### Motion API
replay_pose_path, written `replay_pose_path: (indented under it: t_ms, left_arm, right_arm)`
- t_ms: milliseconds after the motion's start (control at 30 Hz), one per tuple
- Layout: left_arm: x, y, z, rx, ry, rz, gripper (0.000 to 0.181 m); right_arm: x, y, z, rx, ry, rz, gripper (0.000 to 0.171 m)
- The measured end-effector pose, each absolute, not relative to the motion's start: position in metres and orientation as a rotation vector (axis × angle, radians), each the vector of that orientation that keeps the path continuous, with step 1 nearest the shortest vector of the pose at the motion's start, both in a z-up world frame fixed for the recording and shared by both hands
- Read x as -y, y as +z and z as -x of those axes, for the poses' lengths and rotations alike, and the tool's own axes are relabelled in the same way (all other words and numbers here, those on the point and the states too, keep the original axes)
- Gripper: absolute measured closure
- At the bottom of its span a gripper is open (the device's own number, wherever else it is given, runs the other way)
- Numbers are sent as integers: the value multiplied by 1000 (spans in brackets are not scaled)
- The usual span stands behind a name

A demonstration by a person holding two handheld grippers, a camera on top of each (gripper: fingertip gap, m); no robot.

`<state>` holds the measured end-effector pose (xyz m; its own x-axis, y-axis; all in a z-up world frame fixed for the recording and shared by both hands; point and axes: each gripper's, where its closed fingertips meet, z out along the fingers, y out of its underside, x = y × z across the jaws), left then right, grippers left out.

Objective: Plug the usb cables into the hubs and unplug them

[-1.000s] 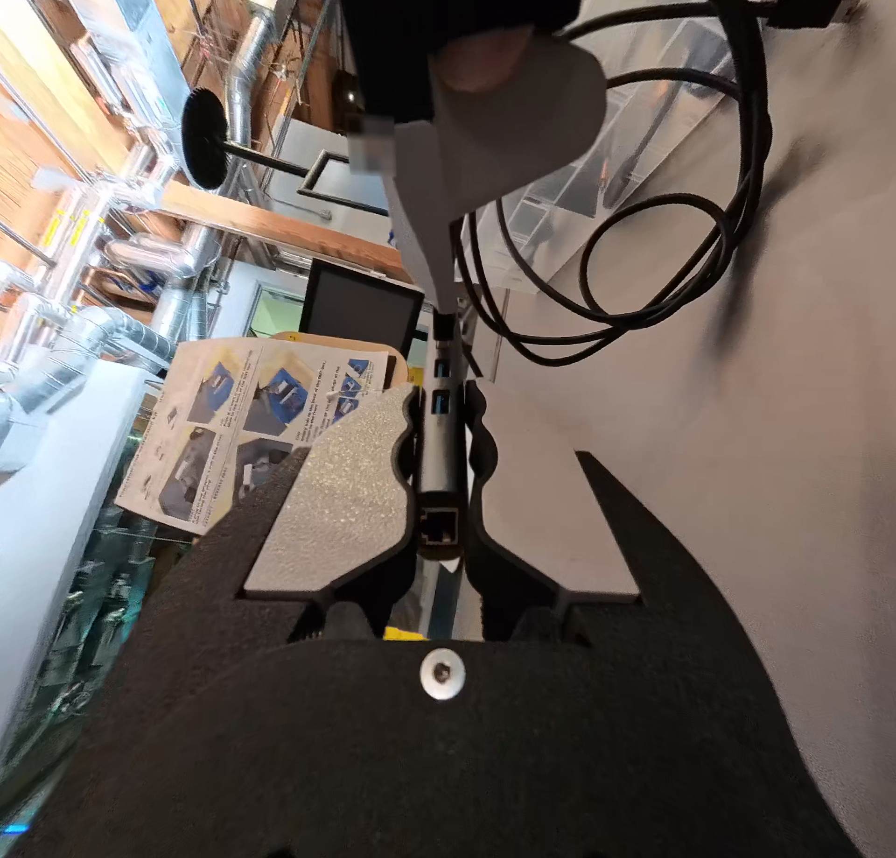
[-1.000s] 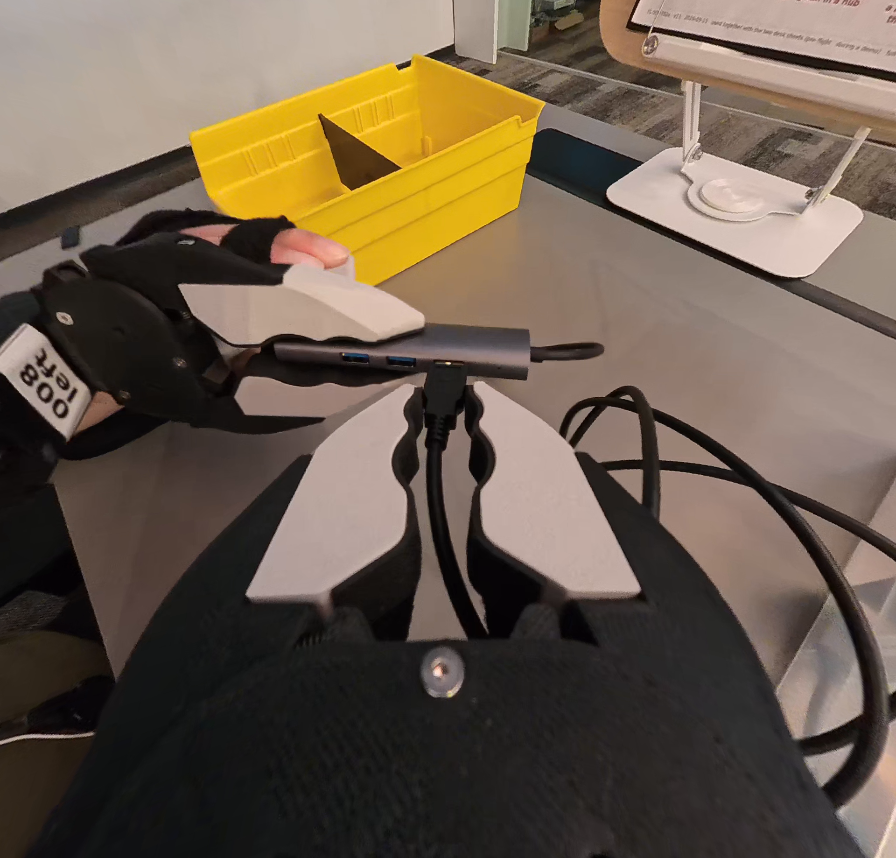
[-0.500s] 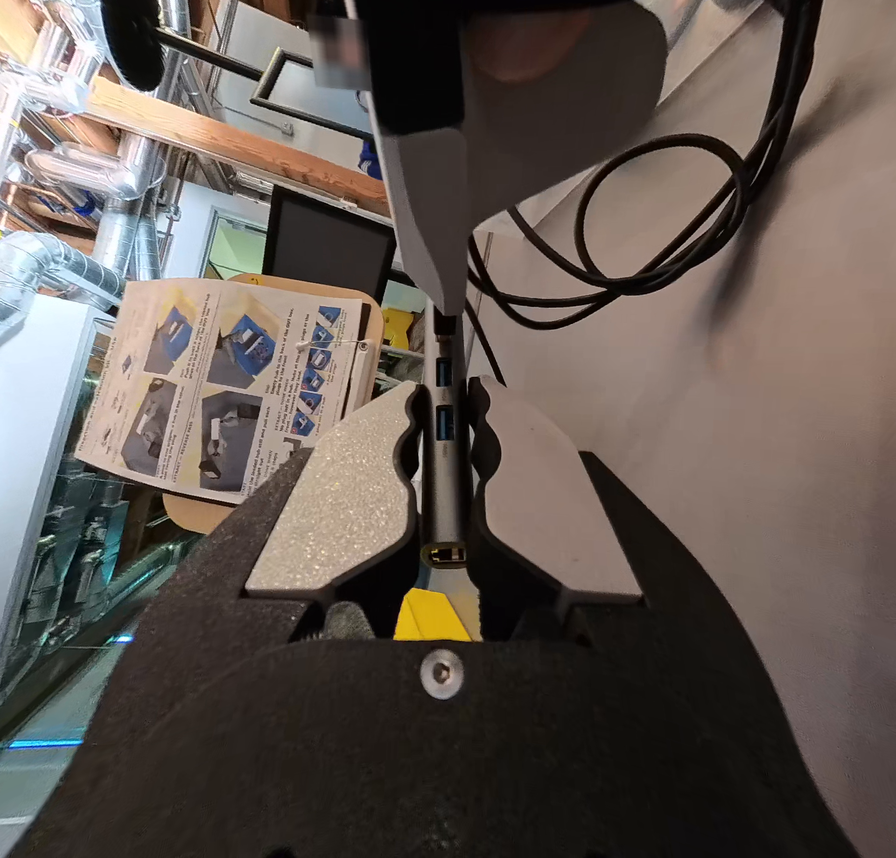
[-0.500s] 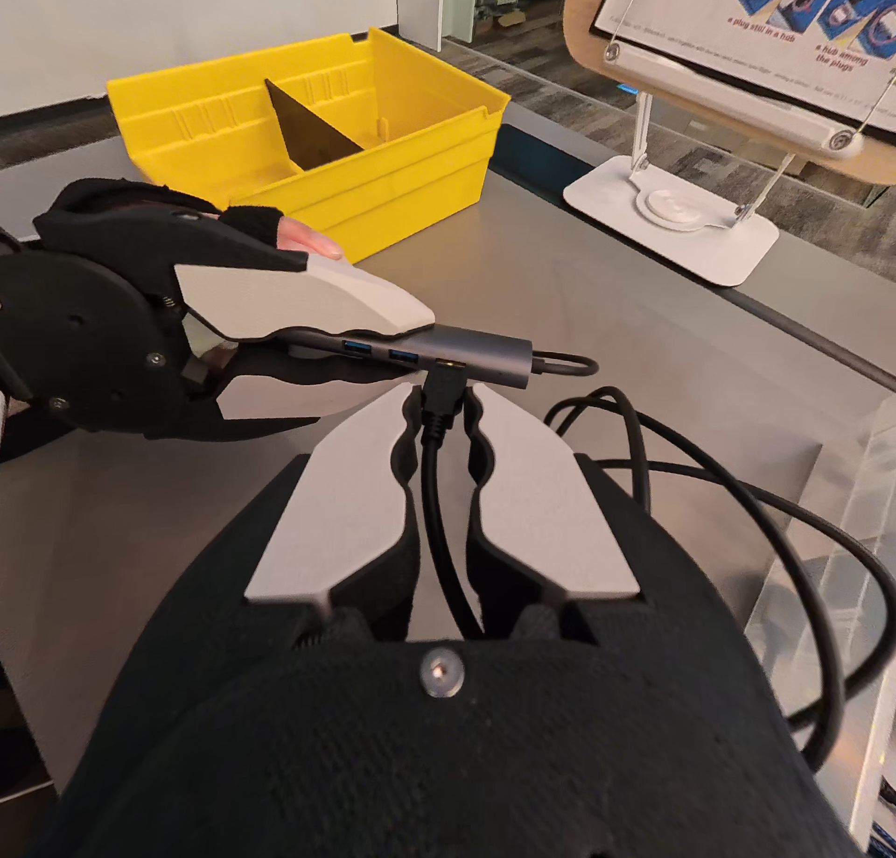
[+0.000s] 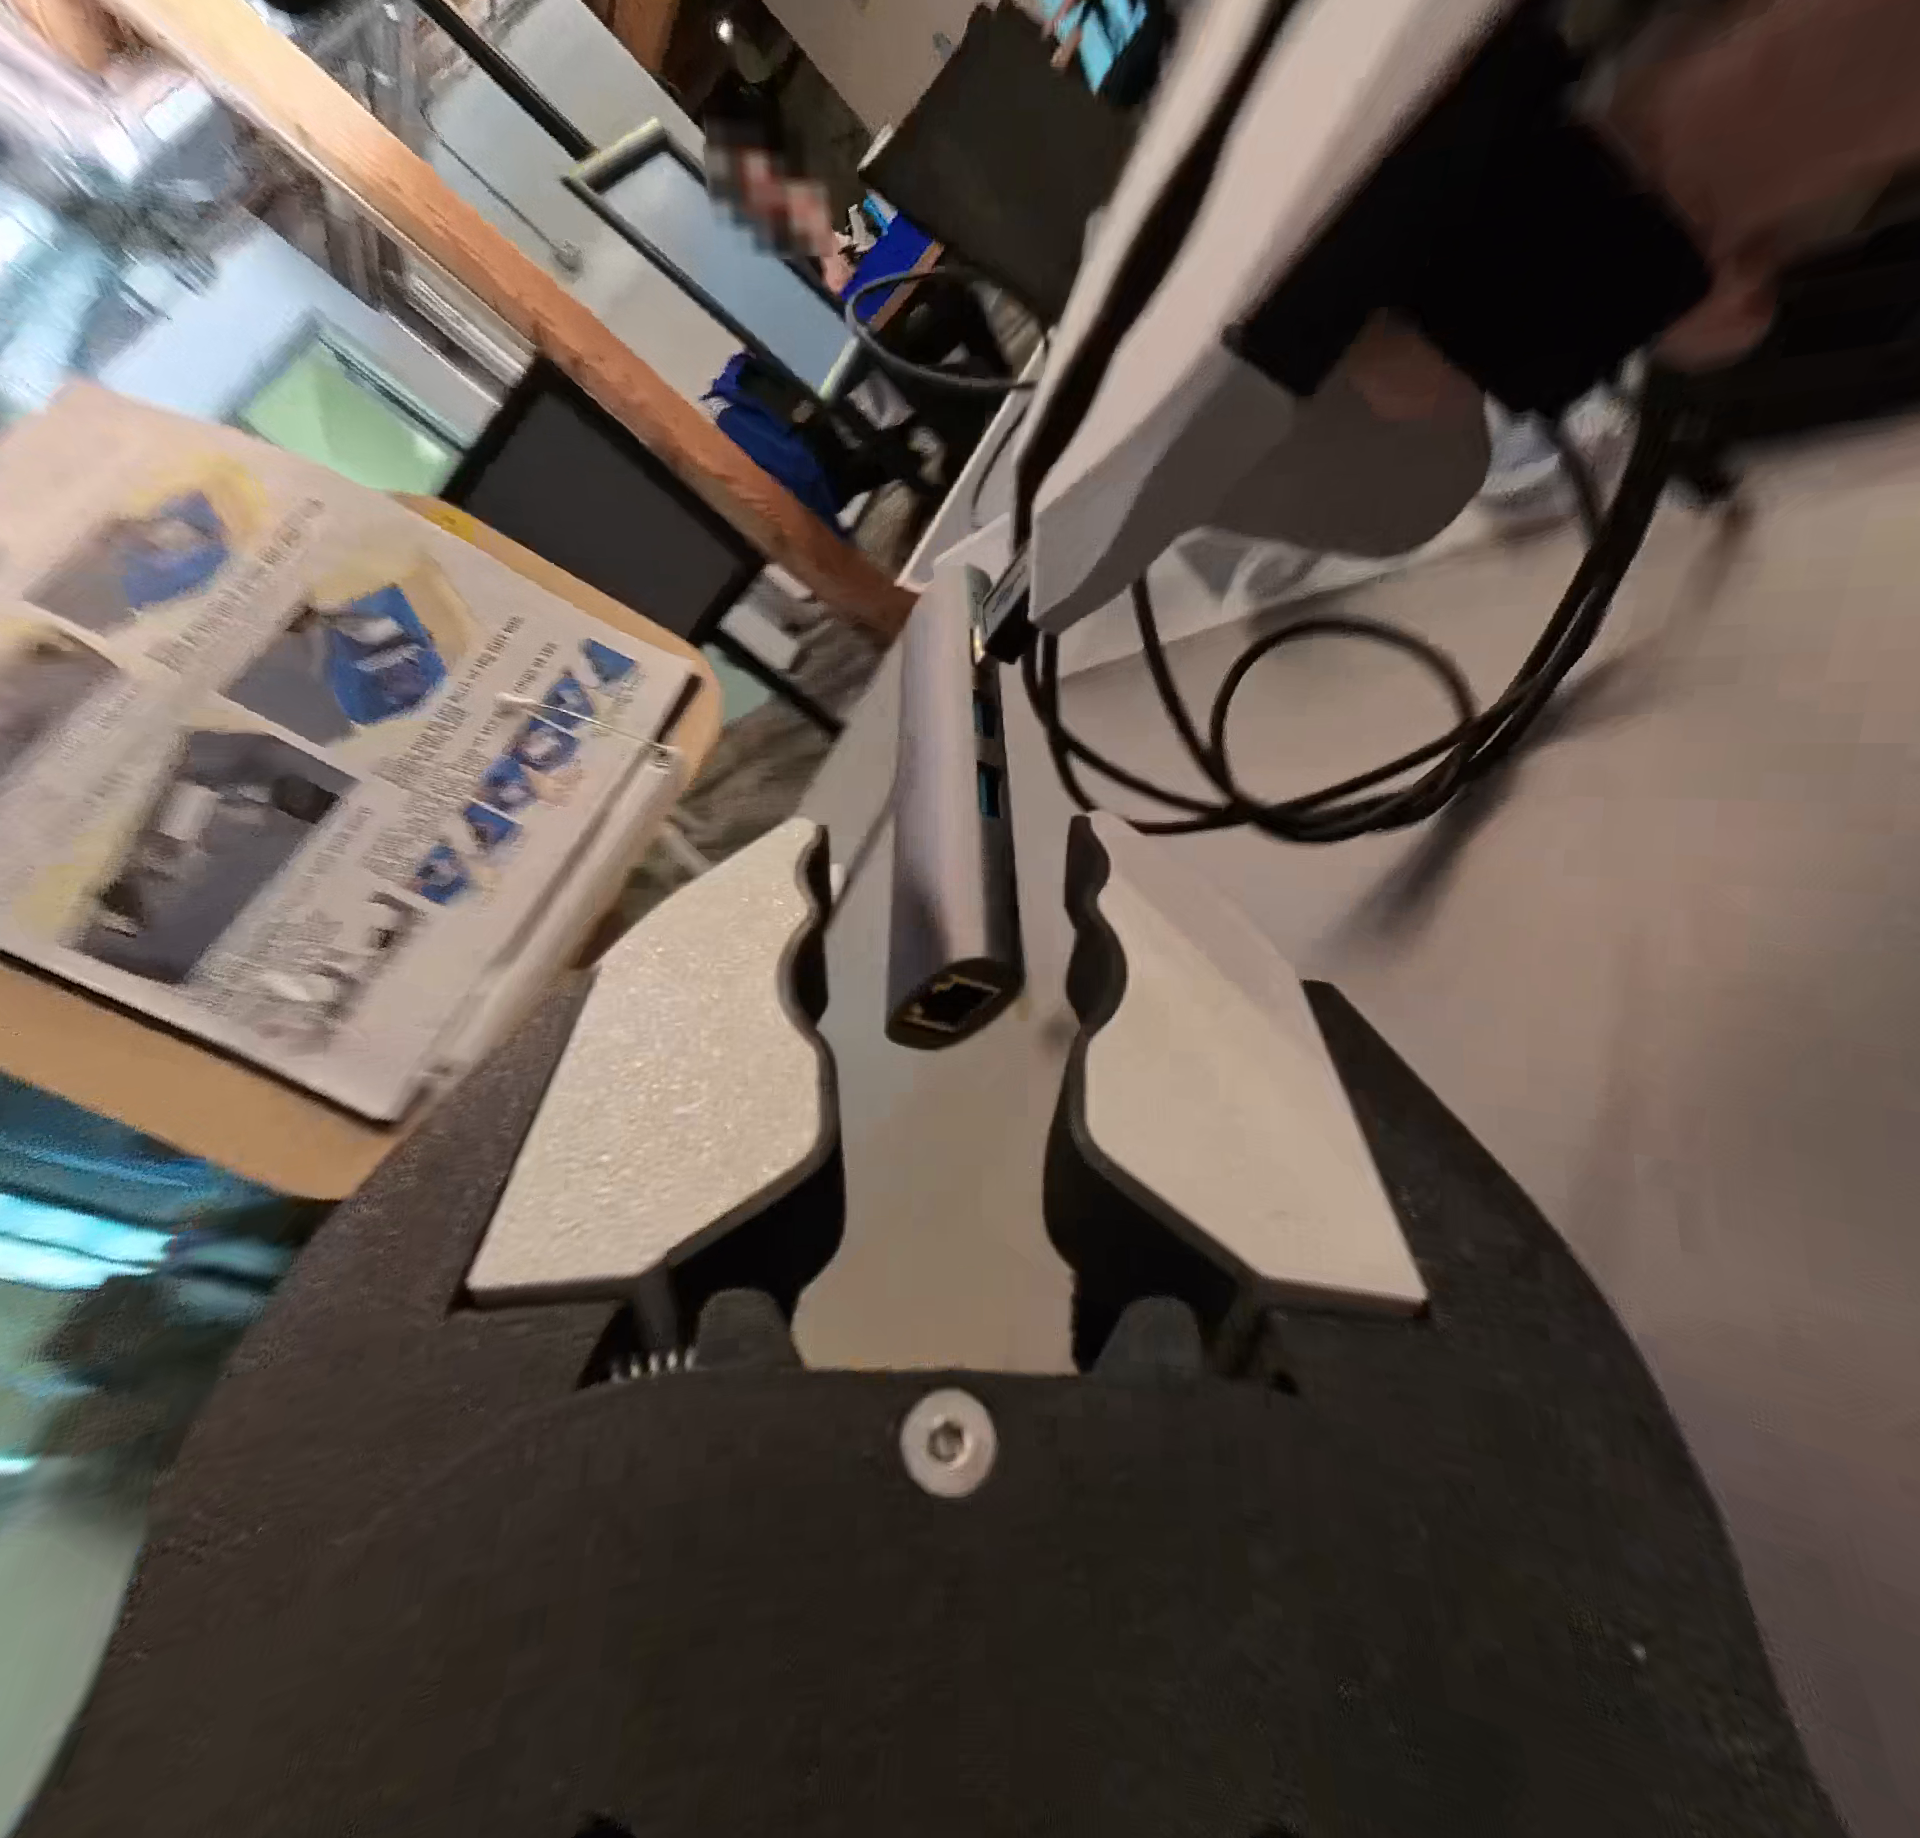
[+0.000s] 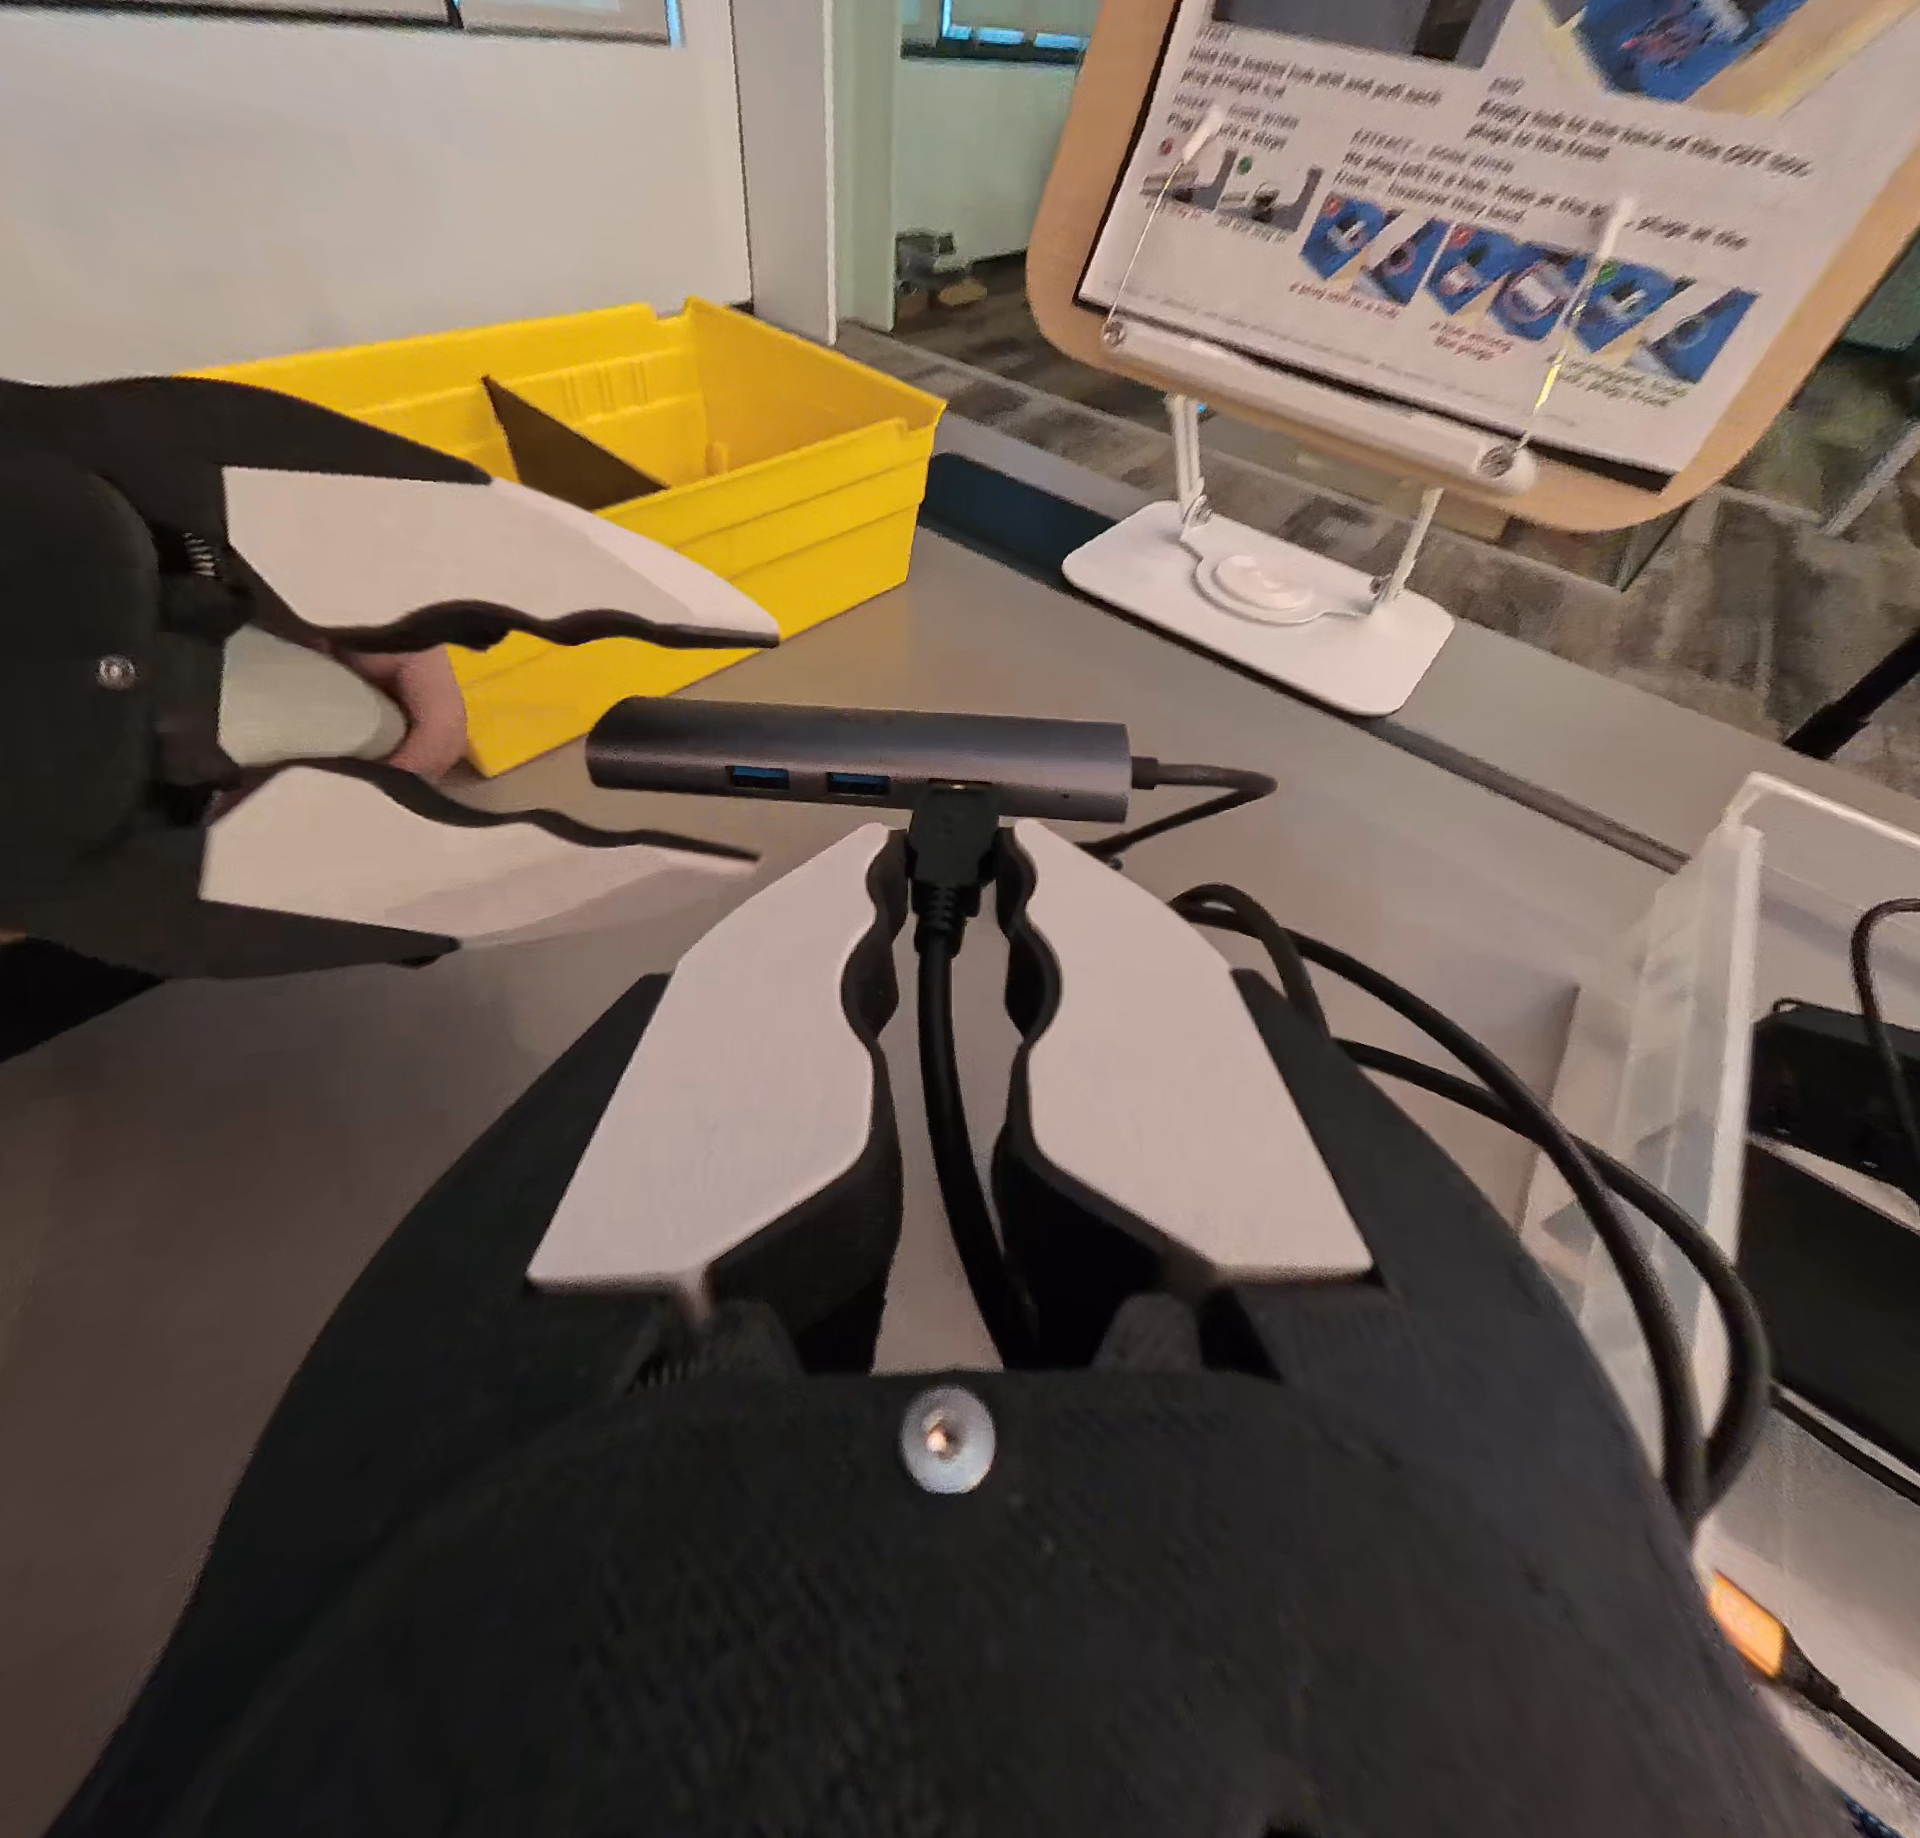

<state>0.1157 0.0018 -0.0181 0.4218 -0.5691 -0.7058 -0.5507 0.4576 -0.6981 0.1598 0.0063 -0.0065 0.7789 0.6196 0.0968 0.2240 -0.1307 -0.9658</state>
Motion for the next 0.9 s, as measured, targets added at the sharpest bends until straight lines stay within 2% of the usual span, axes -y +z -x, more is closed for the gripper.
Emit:
replay_pose_path:
  t_ms: [100, 400, 633, 900]
  left_arm:
    - [-3, -11, -117, -1083, -323, 1315, 125]
    - [-2, 8, -114, -871, -766, 1366, 146]
    - [-14, -2, -109, -888, -655, 1407, 147]
    - [-13, 19, -100, -818, -616, 1346, 146]
  right_arm:
    - [-7, 2, -163, 639, 371, 1632, 154]
    - [4, 13, -141, 646, 386, 1479, 154]
    - [3, 14, -126, 676, 268, 1436, 154]
    - [5, 29, -117, 639, 260, 1349, 154]
